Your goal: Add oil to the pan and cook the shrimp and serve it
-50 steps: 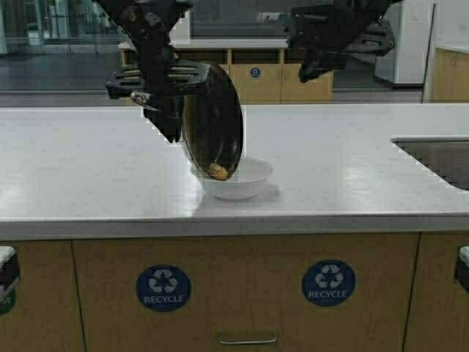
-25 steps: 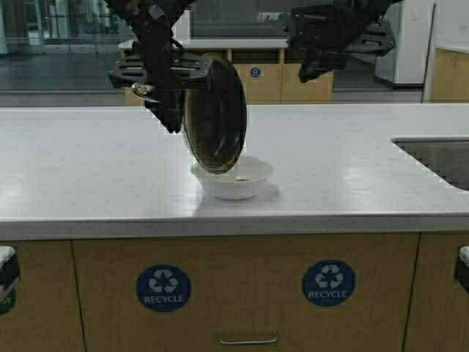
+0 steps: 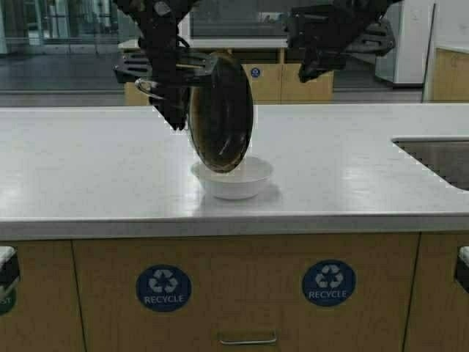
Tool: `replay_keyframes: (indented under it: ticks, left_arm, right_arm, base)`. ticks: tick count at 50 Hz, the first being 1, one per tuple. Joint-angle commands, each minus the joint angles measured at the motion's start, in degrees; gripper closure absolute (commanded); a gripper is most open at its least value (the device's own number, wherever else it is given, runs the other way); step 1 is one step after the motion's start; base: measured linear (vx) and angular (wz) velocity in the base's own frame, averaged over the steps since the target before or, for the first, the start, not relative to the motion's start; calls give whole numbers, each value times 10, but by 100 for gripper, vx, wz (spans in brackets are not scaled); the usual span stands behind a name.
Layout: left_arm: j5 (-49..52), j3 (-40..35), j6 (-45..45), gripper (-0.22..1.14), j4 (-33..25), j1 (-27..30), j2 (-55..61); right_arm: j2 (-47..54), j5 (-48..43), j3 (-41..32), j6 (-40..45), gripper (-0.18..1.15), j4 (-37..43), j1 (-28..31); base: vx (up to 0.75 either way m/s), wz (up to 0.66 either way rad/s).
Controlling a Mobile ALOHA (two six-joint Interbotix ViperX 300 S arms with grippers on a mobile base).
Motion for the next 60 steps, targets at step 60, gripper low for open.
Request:
replay_keyframes:
  ticks: [60]
  left_arm:
    - [-1050,319,-397,87,-333,80,201]
  right_arm:
    - [-6,-6,-9,0,91,1,1]
  base:
    - [0,0]
